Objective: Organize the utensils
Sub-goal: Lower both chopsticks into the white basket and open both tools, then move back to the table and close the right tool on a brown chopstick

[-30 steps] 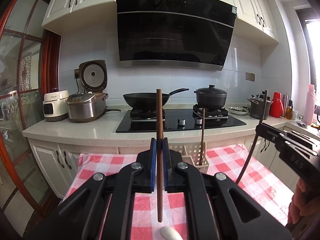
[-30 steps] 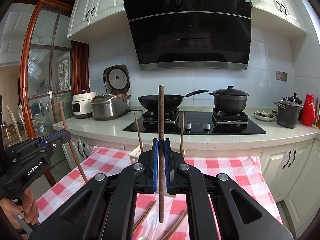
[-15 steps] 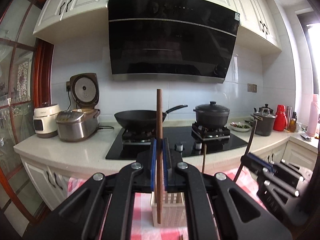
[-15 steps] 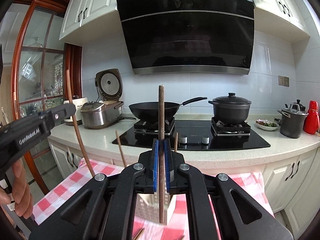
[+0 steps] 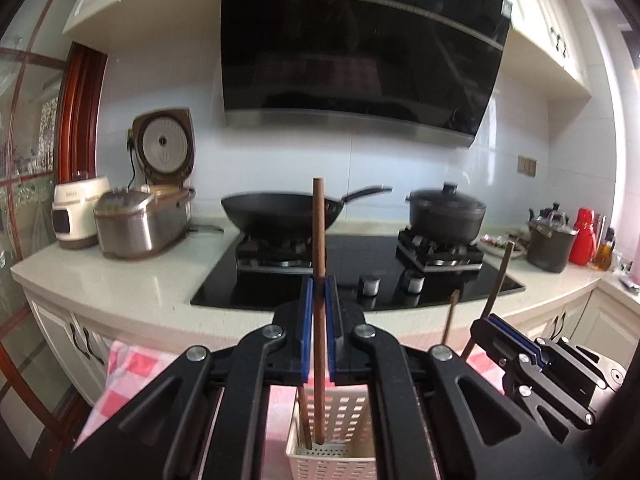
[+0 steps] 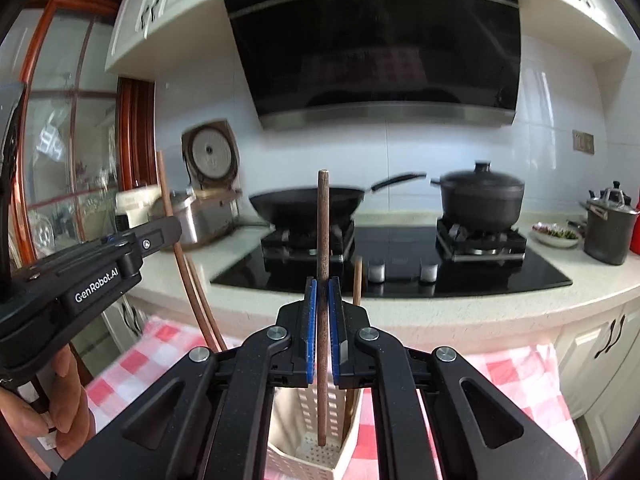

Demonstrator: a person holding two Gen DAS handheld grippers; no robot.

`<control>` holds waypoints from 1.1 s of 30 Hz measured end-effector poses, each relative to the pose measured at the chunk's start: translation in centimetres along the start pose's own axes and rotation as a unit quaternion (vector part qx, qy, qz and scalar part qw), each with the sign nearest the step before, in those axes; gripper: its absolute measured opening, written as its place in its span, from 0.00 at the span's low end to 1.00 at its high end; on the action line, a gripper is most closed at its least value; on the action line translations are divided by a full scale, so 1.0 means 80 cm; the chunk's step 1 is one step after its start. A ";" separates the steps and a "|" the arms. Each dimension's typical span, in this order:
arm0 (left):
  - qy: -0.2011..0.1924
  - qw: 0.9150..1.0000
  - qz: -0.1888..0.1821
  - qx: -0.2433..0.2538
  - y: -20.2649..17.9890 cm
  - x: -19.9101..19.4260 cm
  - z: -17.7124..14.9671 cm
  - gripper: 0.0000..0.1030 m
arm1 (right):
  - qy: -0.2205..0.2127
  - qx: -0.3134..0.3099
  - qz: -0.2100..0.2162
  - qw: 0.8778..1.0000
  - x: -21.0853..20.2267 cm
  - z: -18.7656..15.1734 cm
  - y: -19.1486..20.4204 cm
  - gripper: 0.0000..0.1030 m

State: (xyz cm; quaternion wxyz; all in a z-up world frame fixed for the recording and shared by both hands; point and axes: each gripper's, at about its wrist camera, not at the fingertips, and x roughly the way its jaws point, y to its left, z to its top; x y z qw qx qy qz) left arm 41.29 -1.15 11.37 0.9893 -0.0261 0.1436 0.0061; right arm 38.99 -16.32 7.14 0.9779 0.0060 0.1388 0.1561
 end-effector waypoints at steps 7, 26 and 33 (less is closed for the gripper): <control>0.053 0.999 0.006 0.006 0.015 0.045 -0.054 0.06 | 0.054 -0.014 -0.004 0.998 0.037 -0.038 0.004 0.06; 0.010 0.999 0.051 -0.005 0.072 -0.125 -0.100 0.83 | 0.069 0.029 -0.012 0.997 -0.089 -0.079 -0.008 0.30; 0.036 0.997 0.068 -0.012 0.091 -0.183 -0.163 0.89 | 0.123 0.085 -0.028 0.988 -0.123 -0.158 -0.025 0.30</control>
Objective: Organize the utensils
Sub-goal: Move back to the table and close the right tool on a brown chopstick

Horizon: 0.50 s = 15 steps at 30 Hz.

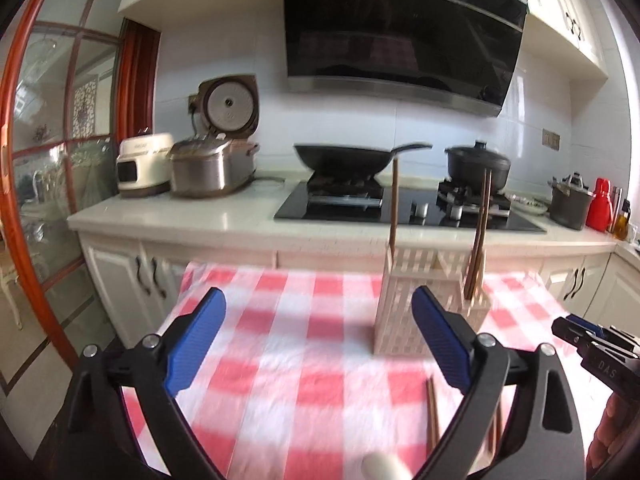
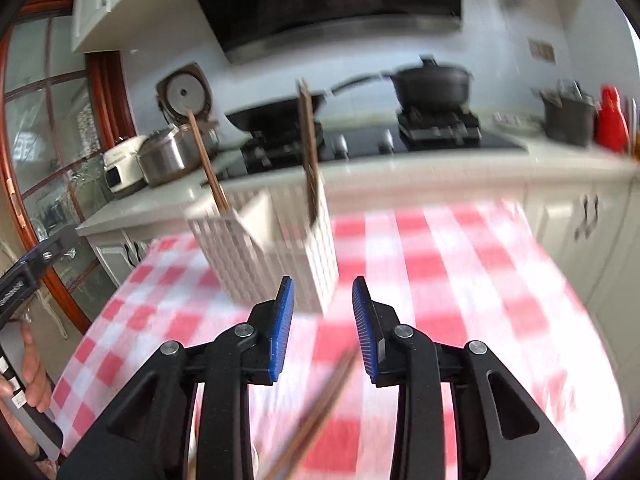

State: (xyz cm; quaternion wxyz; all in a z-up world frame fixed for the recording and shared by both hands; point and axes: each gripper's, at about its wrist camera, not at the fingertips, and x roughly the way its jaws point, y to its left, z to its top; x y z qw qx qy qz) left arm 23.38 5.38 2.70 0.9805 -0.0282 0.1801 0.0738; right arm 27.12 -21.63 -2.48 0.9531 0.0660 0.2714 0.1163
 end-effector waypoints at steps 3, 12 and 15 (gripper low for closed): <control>0.033 0.999 0.007 -0.018 0.013 -0.007 -0.038 0.89 | 0.041 0.010 -0.013 0.999 0.014 -0.038 -0.009 0.24; 0.105 0.994 0.023 -0.025 0.021 0.006 -0.125 0.88 | 0.121 0.024 -0.024 0.992 0.049 -0.097 -0.005 0.14; 0.097 0.995 0.025 -0.013 0.017 0.005 -0.130 0.88 | 0.124 0.020 -0.024 0.992 0.052 -0.097 0.002 0.14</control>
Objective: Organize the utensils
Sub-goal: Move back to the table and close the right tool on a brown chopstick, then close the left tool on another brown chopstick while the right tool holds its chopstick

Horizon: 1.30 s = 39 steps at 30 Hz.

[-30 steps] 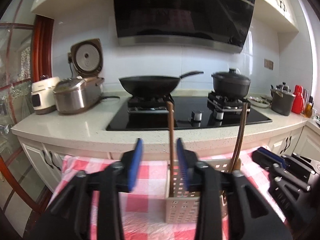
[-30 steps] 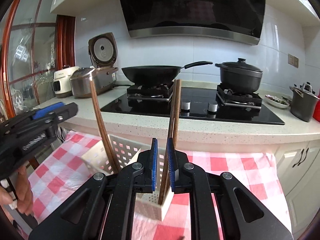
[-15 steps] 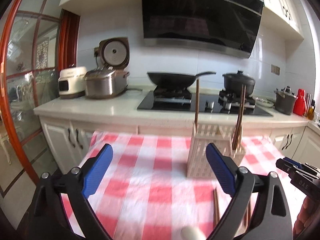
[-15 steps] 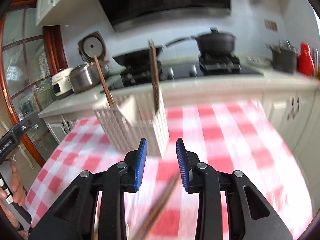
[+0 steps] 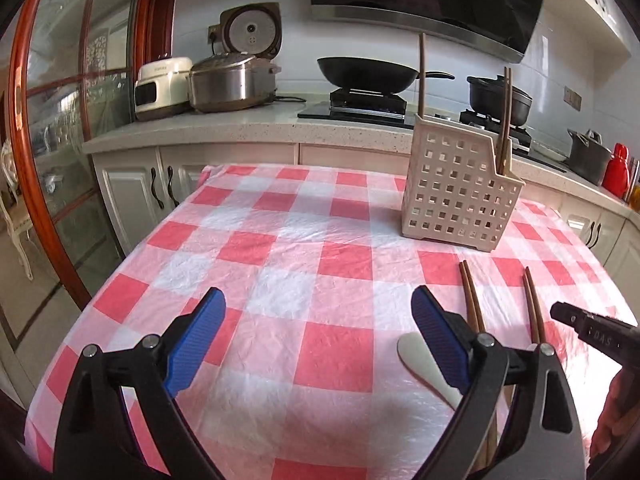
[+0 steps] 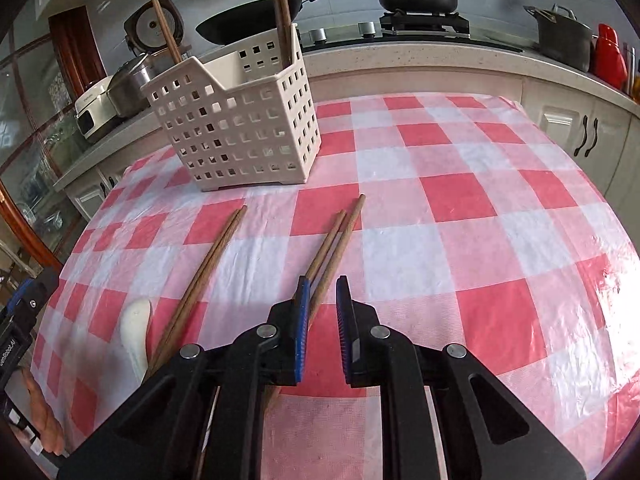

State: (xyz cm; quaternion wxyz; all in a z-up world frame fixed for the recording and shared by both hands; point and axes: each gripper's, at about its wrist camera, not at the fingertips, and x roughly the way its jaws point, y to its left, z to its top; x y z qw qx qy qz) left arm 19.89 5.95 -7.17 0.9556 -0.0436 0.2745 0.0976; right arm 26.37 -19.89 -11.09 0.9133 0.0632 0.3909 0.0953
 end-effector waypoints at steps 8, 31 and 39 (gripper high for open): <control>-0.009 1.000 -0.008 0.018 -0.010 -0.004 -0.004 0.88 | 0.025 -0.005 -0.032 0.999 0.021 0.007 0.009 0.14; 0.054 0.995 -0.072 0.033 -0.040 0.024 0.004 0.72 | 0.042 0.009 -0.060 0.997 0.015 0.004 -0.040 0.05; 0.111 0.982 -0.103 0.113 -0.120 0.075 0.013 0.45 | 0.038 0.012 -0.044 0.998 0.005 -0.004 -0.050 0.05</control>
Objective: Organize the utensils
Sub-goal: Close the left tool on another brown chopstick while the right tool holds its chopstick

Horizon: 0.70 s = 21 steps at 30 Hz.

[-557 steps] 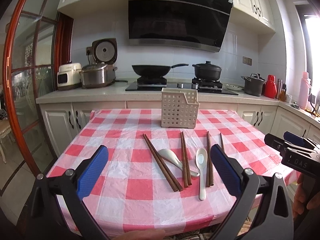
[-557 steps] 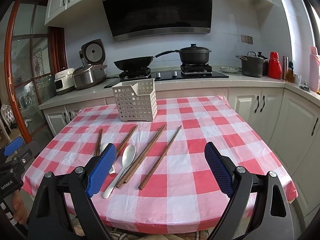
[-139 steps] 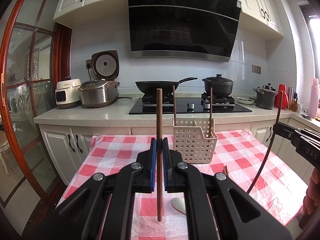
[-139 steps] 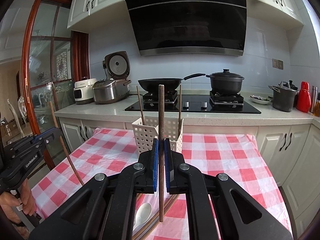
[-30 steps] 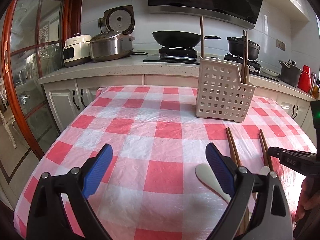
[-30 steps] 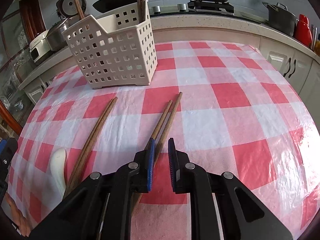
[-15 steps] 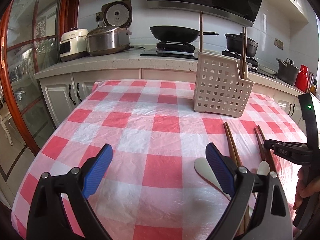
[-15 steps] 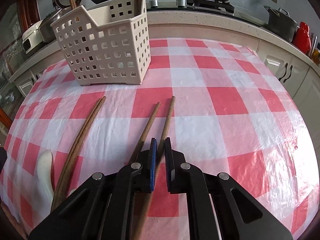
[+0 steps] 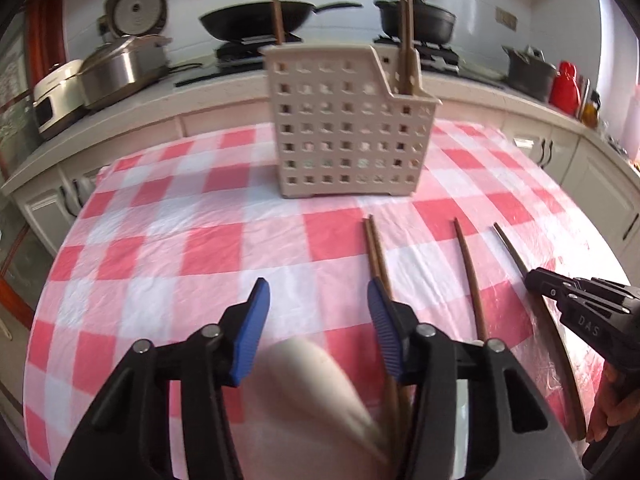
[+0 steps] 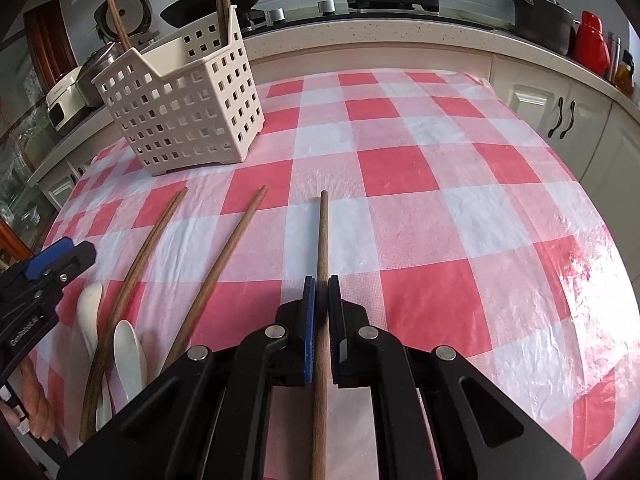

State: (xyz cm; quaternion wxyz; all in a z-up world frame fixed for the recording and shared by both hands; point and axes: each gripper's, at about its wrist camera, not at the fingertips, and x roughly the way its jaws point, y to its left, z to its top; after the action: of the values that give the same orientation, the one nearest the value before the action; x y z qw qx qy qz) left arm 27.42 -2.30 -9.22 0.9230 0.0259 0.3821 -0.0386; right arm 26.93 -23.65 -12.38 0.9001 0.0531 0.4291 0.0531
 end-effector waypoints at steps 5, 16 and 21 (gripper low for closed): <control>0.022 1.000 -0.001 0.009 -0.015 0.026 0.008 0.42 | -0.002 0.002 0.013 1.000 -0.002 -0.002 -0.004 0.05; 0.056 0.998 -0.016 0.010 -0.027 0.060 0.012 0.37 | -0.004 0.010 0.030 0.999 -0.002 -0.003 -0.010 0.05; 0.059 0.998 -0.007 0.017 -0.031 0.068 0.013 0.37 | -0.001 0.009 0.032 0.999 -0.002 -0.001 -0.010 0.06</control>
State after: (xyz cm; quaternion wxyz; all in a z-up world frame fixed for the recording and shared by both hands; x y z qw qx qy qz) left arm 31.76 -5.13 -12.36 0.8977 0.0414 0.4357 -0.0504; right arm 26.79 -24.48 -12.44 0.8981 0.0751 0.4264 0.0774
